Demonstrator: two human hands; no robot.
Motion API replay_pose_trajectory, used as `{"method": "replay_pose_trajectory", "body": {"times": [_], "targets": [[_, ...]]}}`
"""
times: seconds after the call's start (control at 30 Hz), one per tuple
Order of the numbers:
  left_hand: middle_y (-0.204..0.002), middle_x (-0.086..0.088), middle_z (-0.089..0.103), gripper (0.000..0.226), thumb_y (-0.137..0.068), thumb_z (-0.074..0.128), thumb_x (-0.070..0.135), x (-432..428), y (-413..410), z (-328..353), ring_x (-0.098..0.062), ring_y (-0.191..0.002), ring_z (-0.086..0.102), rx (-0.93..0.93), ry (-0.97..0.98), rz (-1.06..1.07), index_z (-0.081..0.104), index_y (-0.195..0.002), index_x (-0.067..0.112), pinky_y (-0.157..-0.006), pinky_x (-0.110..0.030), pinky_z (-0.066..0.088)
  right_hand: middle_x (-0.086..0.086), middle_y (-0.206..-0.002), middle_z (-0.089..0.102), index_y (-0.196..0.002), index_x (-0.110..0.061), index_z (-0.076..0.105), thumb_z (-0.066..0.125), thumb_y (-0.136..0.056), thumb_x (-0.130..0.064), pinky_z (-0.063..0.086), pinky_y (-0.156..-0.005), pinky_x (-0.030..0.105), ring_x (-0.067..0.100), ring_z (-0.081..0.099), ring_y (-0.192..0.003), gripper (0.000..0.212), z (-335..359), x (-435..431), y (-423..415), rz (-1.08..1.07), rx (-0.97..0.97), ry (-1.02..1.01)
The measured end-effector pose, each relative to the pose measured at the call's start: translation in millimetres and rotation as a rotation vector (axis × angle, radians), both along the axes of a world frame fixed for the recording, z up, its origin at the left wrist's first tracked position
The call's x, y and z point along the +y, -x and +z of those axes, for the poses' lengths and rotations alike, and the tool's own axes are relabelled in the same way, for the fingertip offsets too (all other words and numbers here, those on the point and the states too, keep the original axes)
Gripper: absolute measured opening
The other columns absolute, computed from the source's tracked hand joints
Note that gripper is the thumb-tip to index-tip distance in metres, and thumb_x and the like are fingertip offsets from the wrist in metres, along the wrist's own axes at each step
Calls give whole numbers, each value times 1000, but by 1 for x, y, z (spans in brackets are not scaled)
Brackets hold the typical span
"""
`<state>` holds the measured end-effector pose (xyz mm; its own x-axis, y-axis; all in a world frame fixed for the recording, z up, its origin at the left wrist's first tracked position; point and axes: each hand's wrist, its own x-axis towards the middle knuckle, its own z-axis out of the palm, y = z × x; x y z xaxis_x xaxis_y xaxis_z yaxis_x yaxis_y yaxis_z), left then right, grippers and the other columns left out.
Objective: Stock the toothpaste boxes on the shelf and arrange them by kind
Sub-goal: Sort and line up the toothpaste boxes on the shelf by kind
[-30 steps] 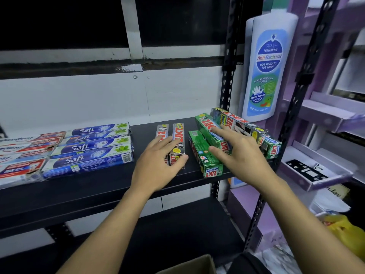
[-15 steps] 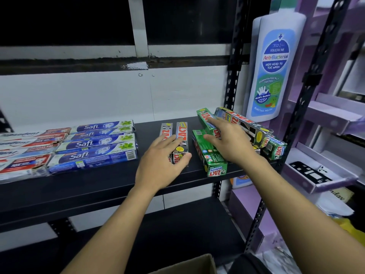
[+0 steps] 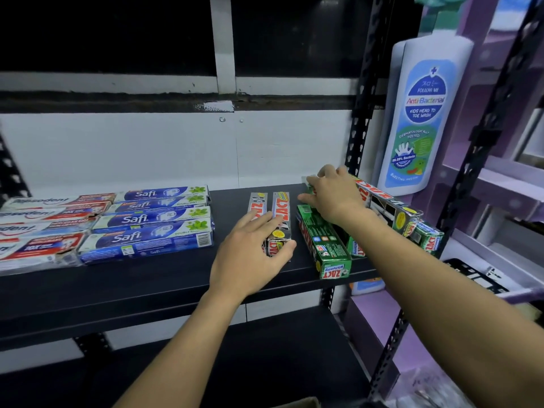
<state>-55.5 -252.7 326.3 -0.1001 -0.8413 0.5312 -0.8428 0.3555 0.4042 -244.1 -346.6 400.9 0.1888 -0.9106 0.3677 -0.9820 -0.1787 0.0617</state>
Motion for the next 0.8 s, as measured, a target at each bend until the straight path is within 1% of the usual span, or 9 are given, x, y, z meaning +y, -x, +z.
{"method": "replay_pose_trajectory", "body": {"times": [0.07, 0.13, 0.23, 0.3, 0.37, 0.47, 0.53, 0.63, 0.8], "targets": [[-152, 23, 40, 64, -87, 43, 72, 0, 0, 0, -2, -148, 19, -5, -4, -2, 47, -144, 43, -116, -43, 34, 12, -125, 51, -131, -19, 61, 57, -93, -51, 38, -95, 38, 32, 44, -114, 50, 0, -4, 3, 27, -60, 94], [-152, 23, 40, 65, -87, 42, 72, 0, 0, 1, -2, -148, 19, -12, -3, -4, 46, -145, 43, -116, -41, 34, 12, -122, 53, -127, -15, 63, 68, -89, -42, 42, -91, 39, 33, 46, -113, 47, 0, -8, 4, 72, -216, 63], [-152, 23, 41, 64, -88, 43, 71, 0, 0, 1, -2, -148, 19, -12, 2, -4, 46, -145, 42, -117, -40, 34, 14, -112, 61, -117, -9, 68, 75, -85, -32, 48, -84, 39, 33, 55, -105, 40, 0, -8, 7, 103, -313, 80], [-152, 22, 41, 63, -88, 44, 70, 1, 0, 1, -3, -148, 20, -10, 5, -5, 47, -144, 42, -117, -39, 33, 15, -109, 68, -113, -7, 70, 72, -88, -26, 50, -82, 39, 33, 60, -100, 31, 2, -5, 11, 96, -335, 77], [-152, 22, 42, 62, -89, 46, 69, 1, 0, 1, -3, -148, 20, -14, 11, -4, 48, -144, 41, -117, -38, 33, 16, -115, 68, -120, -10, 66, 63, -93, -23, 51, -88, 42, 35, 58, -109, 30, 4, -3, 14, 70, -268, -12], [-152, 21, 42, 62, -90, 47, 68, 1, 1, 2, -2, -147, 21, -24, 10, 5, 49, -144, 39, -116, -37, 32, 20, -123, 61, -134, -15, 50, 43, -102, -27, 50, -89, 44, 39, 52, -118, 35, 5, -1, 15, 52, -117, -152], [-152, 20, 42, 62, -90, 47, 68, 1, 1, 1, -3, -147, 21, -22, 11, 5, 50, -144, 38, -116, -37, 33, 16, -137, 53, -141, -14, 41, 34, -105, -26, 47, -91, 43, 39, 50, -120, 39, 2, 0, 16, 80, -65, -213], [-152, 20, 42, 62, -90, 47, 68, 2, 0, 1, -3, -147, 21, -19, 11, 7, 49, -144, 38, -116, -37, 33, 8, -149, 45, -143, -21, 42, 25, -106, -38, 36, -107, 47, 39, 39, -133, 44, -6, -2, 19, 84, 36, -289], [-152, 20, 42, 62, -90, 47, 68, 1, 0, 1, -3, -147, 22, -17, 10, 7, 50, -144, 38, -115, -37, 33, 4, -154, 39, -147, -22, 42, 38, -103, -42, 36, -111, 45, 34, 38, -136, 48, -7, 12, 22, 95, -99, -268]]}}
